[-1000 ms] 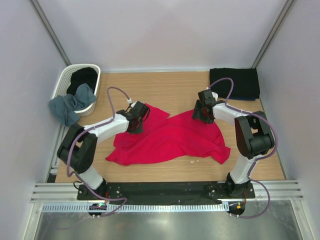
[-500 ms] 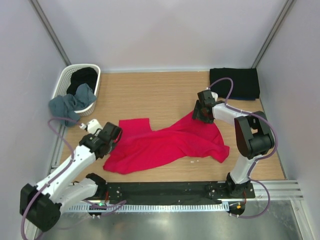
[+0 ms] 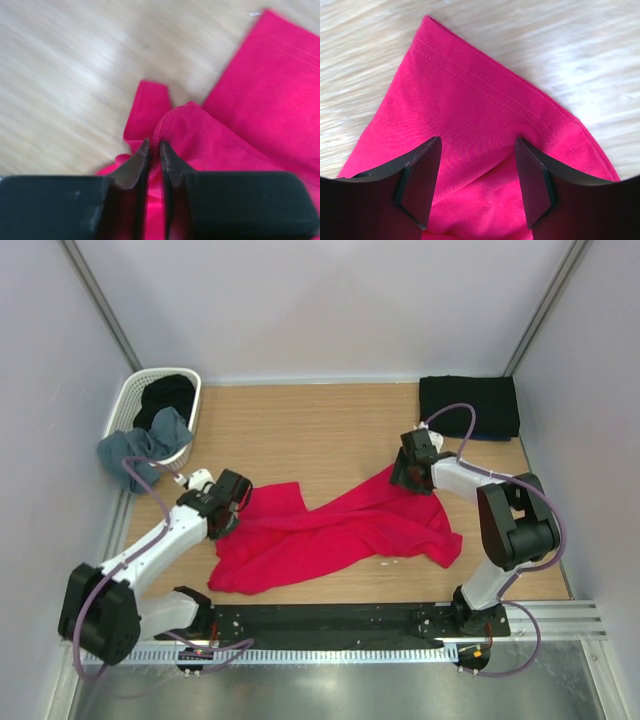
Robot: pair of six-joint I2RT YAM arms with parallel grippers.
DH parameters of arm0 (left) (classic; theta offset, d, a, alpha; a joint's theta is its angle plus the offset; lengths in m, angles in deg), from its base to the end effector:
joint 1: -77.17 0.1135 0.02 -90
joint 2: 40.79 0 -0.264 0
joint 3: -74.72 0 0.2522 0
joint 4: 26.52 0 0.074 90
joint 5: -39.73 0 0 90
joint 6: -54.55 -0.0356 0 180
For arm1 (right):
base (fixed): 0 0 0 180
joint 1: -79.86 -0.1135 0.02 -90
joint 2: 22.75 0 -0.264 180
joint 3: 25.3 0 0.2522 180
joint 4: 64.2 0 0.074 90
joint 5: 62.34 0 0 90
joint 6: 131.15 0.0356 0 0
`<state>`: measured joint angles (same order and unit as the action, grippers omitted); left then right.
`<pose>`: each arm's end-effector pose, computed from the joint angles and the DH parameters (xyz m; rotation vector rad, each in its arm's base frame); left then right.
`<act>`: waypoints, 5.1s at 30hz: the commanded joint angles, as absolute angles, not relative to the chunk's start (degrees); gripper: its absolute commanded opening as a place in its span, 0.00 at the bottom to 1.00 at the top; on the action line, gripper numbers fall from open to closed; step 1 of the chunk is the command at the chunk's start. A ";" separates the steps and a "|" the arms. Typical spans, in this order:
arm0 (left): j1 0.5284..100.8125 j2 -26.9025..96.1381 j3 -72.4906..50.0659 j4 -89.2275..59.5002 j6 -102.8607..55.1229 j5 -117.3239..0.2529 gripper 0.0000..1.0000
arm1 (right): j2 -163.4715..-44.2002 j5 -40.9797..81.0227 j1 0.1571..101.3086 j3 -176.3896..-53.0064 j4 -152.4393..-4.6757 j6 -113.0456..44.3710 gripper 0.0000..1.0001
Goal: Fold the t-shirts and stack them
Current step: Flatten the tshirt out
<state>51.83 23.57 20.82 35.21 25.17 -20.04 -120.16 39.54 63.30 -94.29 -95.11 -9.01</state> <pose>0.1756 -0.0633 0.2060 -0.8759 2.3982 0.2316 0.3197 0.0874 0.1617 0.4211 2.5372 0.0470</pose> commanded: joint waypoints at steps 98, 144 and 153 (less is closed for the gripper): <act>55.64 58.01 4.80 -0.19 -0.63 -36.91 0.00 | -129.81 54.21 67.73 -107.26 -98.17 -5.03 0.01; 55.64 -9.67 4.51 16.16 -6.20 -61.95 0.00 | -101.91 52.11 67.82 -116.32 -109.08 -13.82 0.01; 55.55 -15.57 12.37 19.92 -0.20 -50.75 0.00 | -115.91 44.45 68.52 -122.90 -104.24 -11.36 0.01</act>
<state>55.52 -14.46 16.23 20.39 -1.28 -59.25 -114.37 47.52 68.18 -117.13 -108.38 -12.38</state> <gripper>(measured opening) 0.011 0.042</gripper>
